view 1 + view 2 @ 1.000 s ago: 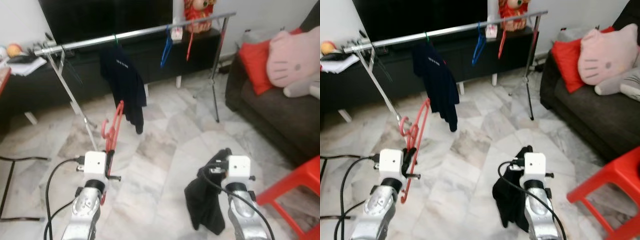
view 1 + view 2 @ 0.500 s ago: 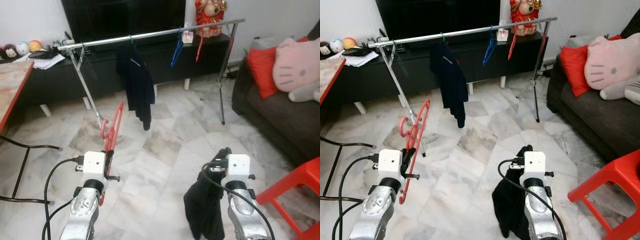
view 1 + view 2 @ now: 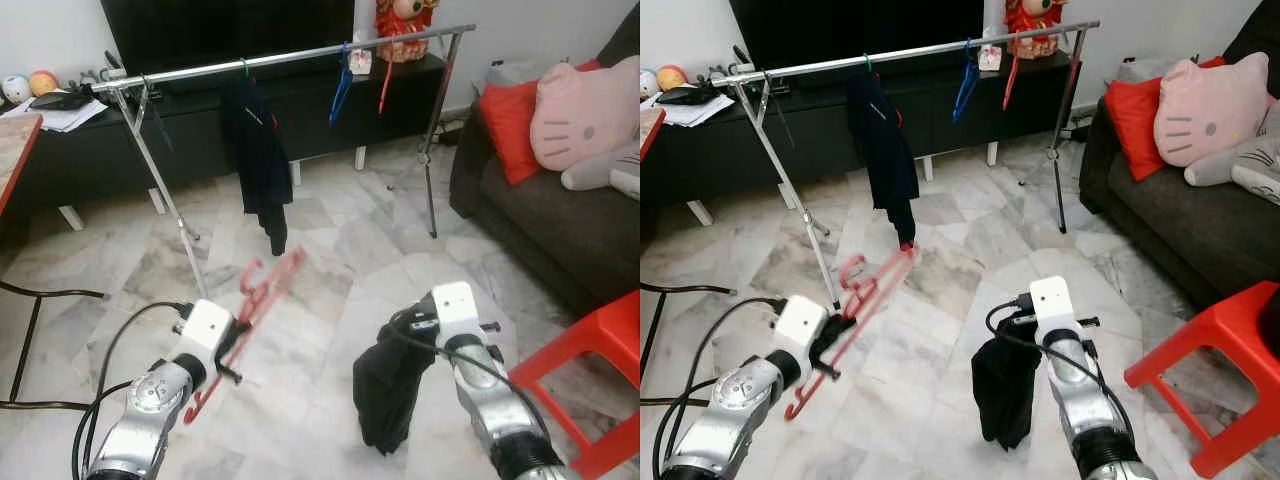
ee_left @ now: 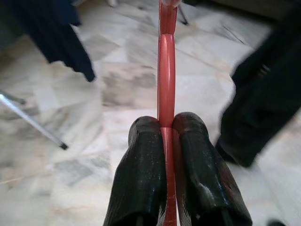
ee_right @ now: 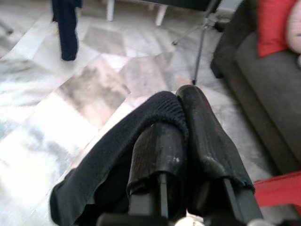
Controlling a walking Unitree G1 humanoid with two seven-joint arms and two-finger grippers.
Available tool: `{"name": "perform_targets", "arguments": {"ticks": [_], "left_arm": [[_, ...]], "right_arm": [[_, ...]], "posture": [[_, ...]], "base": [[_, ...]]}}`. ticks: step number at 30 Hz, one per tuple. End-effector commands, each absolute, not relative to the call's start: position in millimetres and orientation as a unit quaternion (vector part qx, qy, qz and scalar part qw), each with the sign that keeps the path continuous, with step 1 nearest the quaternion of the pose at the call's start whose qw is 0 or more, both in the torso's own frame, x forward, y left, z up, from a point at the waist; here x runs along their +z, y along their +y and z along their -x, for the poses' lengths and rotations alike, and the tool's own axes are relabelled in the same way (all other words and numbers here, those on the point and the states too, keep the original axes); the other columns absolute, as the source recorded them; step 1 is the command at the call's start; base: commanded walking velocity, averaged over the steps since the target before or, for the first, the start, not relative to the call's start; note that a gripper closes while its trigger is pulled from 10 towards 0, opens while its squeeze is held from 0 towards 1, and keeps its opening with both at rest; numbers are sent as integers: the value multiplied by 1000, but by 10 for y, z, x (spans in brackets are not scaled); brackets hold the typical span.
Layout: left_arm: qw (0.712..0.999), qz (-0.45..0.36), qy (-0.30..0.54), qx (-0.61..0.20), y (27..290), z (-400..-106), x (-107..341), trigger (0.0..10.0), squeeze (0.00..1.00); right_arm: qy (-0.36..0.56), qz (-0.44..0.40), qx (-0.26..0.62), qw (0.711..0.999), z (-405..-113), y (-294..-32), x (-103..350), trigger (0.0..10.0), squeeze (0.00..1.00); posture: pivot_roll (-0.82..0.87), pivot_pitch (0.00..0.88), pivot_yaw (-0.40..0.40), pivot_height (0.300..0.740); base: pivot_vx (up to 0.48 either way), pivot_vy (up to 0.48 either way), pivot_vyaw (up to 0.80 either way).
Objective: Hang hanger
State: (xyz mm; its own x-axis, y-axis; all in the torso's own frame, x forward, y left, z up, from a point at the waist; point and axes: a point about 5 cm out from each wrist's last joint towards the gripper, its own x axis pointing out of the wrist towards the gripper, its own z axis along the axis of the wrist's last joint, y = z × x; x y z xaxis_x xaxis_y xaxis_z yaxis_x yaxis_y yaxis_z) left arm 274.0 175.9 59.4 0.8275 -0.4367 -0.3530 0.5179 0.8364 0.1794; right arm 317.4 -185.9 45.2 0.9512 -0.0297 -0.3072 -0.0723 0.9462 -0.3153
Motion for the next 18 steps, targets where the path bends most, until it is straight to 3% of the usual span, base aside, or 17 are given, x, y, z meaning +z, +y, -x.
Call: {"name": "perform_targets", "arguments": {"ticks": [1,9,18], "left_arm": [[934,-145,166,-282,1740,-2753,596,10000,0],[876,-146,208,-410,1613,-2645,658,10000,0],[824,-173,252,-477,1702,-2576,730,10000,0]], "right_arm": [[160,181,37,970,-3226,-1806,480,10000,0],[183,204,100,957,-3307,-1603,470,10000,0],[191,209,72,957,-3358,-1709,500,10000,0]], "posture": [[-77,0,26,740],[-66,0,19,740],[-65,0,16,740]], "base": [[0,0,0],[0,0,0],[0,0,0]]}}
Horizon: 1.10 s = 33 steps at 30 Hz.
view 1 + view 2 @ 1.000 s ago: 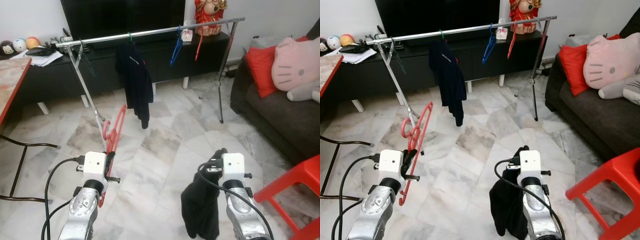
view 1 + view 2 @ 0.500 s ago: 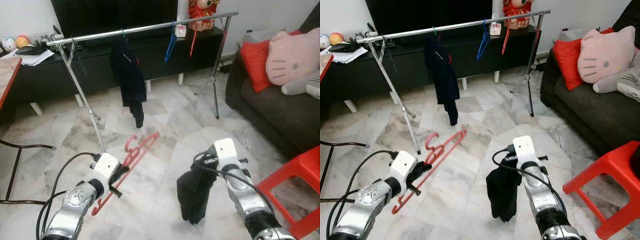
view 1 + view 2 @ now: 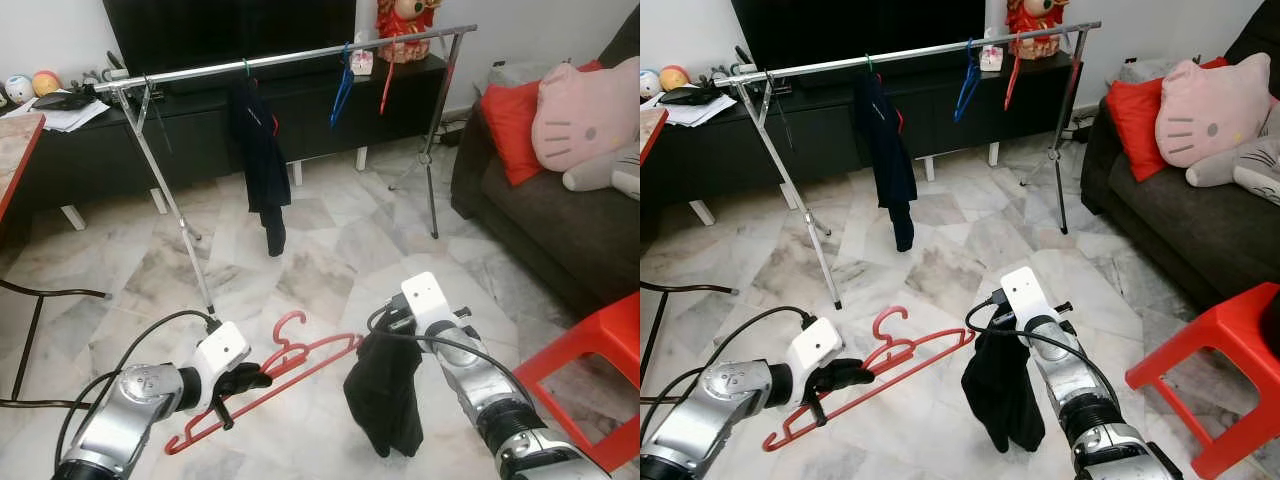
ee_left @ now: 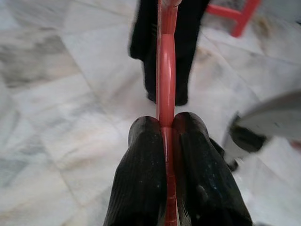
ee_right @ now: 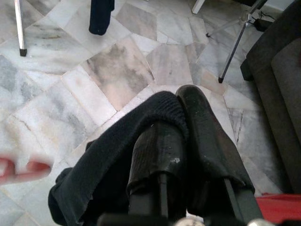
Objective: Hang hanger
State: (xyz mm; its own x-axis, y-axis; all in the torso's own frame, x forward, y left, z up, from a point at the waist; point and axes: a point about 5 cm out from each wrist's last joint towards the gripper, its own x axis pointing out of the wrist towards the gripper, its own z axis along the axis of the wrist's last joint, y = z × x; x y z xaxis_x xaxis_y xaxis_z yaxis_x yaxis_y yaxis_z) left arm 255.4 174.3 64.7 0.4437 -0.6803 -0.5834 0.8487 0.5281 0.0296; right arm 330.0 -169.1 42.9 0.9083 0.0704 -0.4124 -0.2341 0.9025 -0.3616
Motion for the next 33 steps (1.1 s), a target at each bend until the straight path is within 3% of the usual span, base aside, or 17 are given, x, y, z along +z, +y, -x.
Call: {"name": "perform_targets", "arguments": {"ticks": [1,13,22,33], "left_arm": [[821,-173,254,-481,1701,-2570,736,10000,0],[817,-161,232,-503,1566,-2599,836,10000,0],[814,-157,234,-508,1546,-2575,821,10000,0],[830,-159,236,-479,1513,-2585,752,10000,0]], "right_arm": [[191,209,72,957,-3357,-1710,498,10000,0],[186,195,94,959,-3337,-1496,456,10000,0],[183,182,92,962,-3344,-1497,470,10000,0],[179,175,78,965,-3308,-1555,465,10000,0]], "posture": [[-66,0,15,740],[-68,0,13,740],[-70,0,15,740],[-79,0,16,740]], "base": [[0,0,0],[0,0,0],[0,0,0],[0,0,0]]}}
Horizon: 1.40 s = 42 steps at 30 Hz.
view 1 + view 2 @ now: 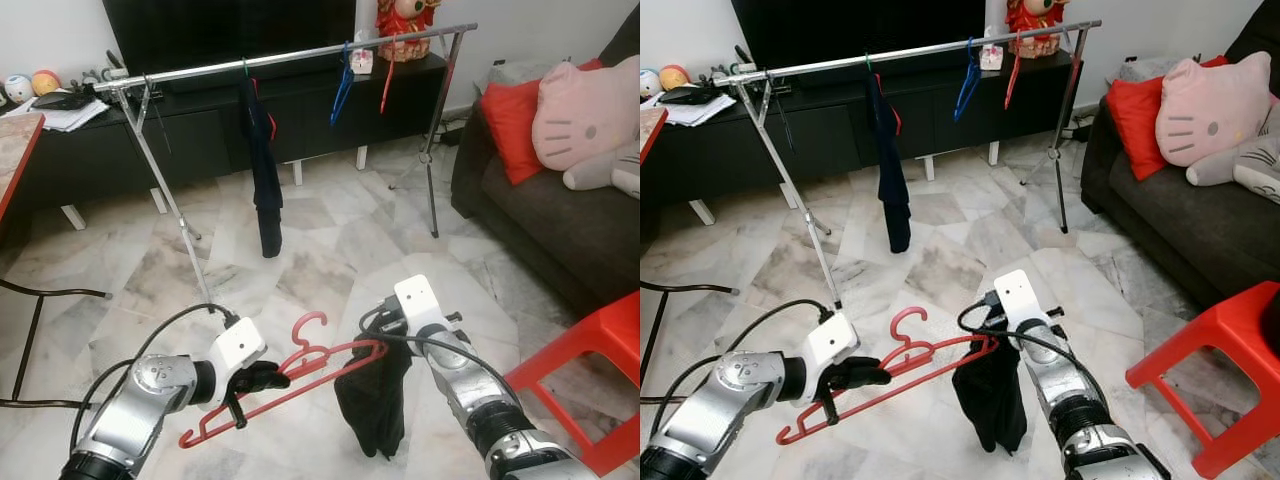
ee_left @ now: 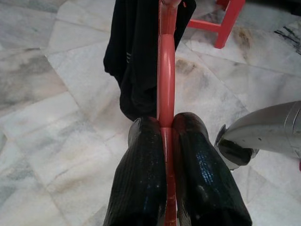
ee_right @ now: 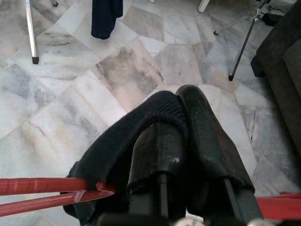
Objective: Hang hanger
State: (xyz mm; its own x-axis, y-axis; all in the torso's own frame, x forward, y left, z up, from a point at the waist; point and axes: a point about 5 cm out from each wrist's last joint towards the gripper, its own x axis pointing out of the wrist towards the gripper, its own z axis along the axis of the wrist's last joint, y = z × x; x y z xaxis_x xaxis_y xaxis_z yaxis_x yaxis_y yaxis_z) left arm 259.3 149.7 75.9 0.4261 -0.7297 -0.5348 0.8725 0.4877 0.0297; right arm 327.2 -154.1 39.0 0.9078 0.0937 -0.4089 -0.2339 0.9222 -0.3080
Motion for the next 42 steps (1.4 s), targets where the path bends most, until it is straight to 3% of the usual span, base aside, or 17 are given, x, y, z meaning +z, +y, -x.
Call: {"name": "perform_targets", "arguments": {"ticks": [1,7,15,19,31,34,42], "left_arm": [[830,-159,237,-479,1515,-2579,749,10000,0],[848,-162,226,-452,1505,-2635,733,10000,0],[849,-155,225,-452,1457,-2634,721,10000,0],[849,-155,225,-452,1436,-2632,711,10000,0],[861,-154,198,-443,1329,-2721,783,10000,0],[870,-120,181,-442,1234,-2765,845,10000,0],[859,-118,176,-465,1140,-2754,862,10000,0]], "right_arm": [[180,175,78,965,-3303,-1556,461,10000,0],[174,169,88,966,-3307,-1529,496,10000,0],[172,172,105,964,-3251,-1542,486,10000,0],[171,113,103,973,-3234,-1525,520,10000,0],[169,131,94,972,-3218,-1566,634,10000,0],[172,129,95,972,-3196,-1553,628,10000,0],[155,122,104,975,-3191,-1524,683,10000,0]], "posture": [[-79,0,16,740],[-80,0,14,740],[-85,0,12,740],[-85,0,13,740],[-83,0,12,740],[-88,0,12,740],[-87,0,10,740]], "base": [[0,0,0],[0,0,0],[0,0,0],[0,0,0],[0,0,0],[0,0,0],[0,0,0]]}}
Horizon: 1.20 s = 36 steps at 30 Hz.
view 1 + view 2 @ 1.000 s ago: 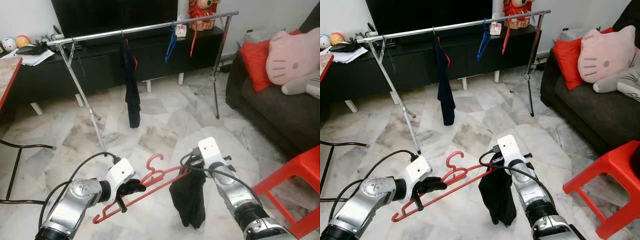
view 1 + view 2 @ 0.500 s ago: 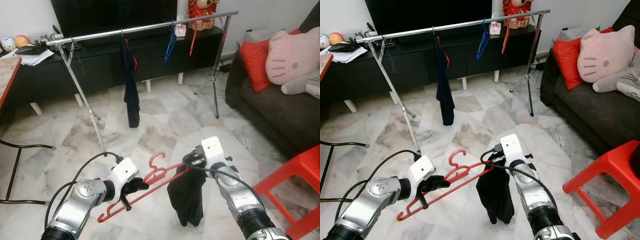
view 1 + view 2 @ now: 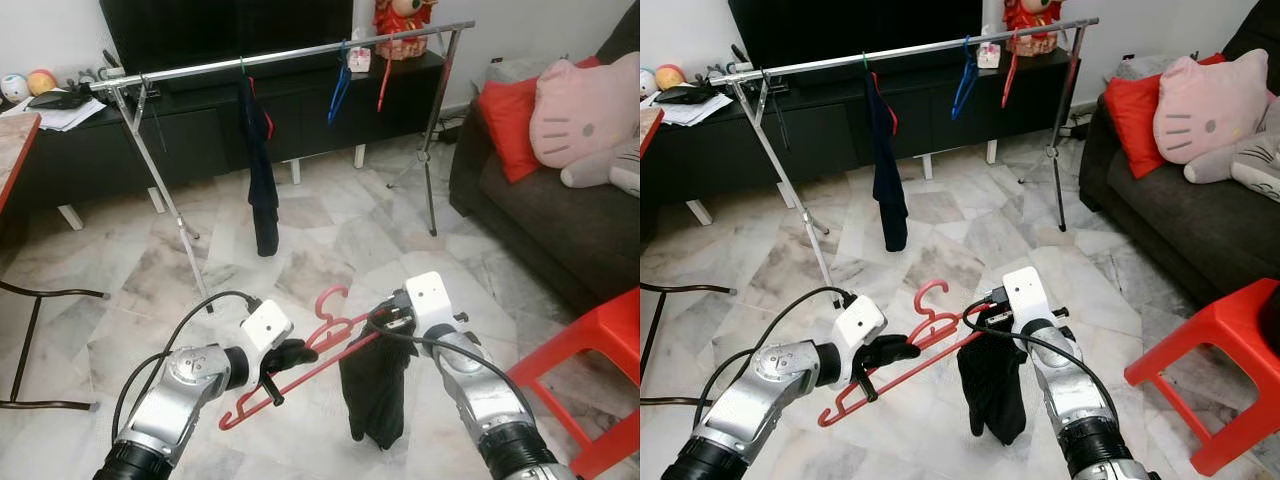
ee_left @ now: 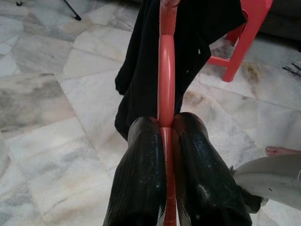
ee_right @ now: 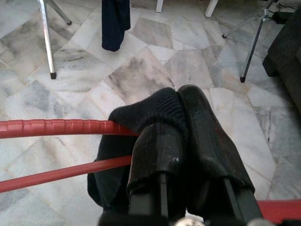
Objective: Hang hanger
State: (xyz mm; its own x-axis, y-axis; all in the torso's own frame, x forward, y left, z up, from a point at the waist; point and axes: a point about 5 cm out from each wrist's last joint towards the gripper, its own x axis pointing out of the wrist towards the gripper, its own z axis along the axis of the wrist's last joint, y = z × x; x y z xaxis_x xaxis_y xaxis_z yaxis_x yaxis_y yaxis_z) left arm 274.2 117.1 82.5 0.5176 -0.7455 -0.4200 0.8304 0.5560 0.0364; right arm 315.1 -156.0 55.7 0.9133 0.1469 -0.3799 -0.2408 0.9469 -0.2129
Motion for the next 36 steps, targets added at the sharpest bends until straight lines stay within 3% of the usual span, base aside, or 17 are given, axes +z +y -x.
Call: {"name": "perform_targets", "arguments": {"ticks": [1,8,22,29,36], "left_arm": [[858,-114,178,-468,1134,-2746,859,10000,0],[854,-113,186,-473,1145,-2720,835,10000,0],[854,-85,186,-479,1091,-2713,846,10000,0],[870,-84,182,-450,1137,-2776,848,10000,0],[856,-69,196,-474,1108,-2703,823,10000,0]], "right_arm": [[151,121,106,975,-3196,-1518,702,10000,0],[122,124,128,977,-3221,-1473,828,10000,0],[83,172,240,952,-3119,-1394,929,10000,0],[75,172,272,944,-3098,-1398,998,10000,0],[45,173,349,920,-2983,-1333,1069,10000,0]], "posture": [[-88,0,11,740],[-86,0,9,740],[-91,0,7,740],[-90,0,4,740],[-93,0,5,740]], "base": [[0,0,0],[0,0,0],[0,0,0],[0,0,0],[0,0,0]]}}
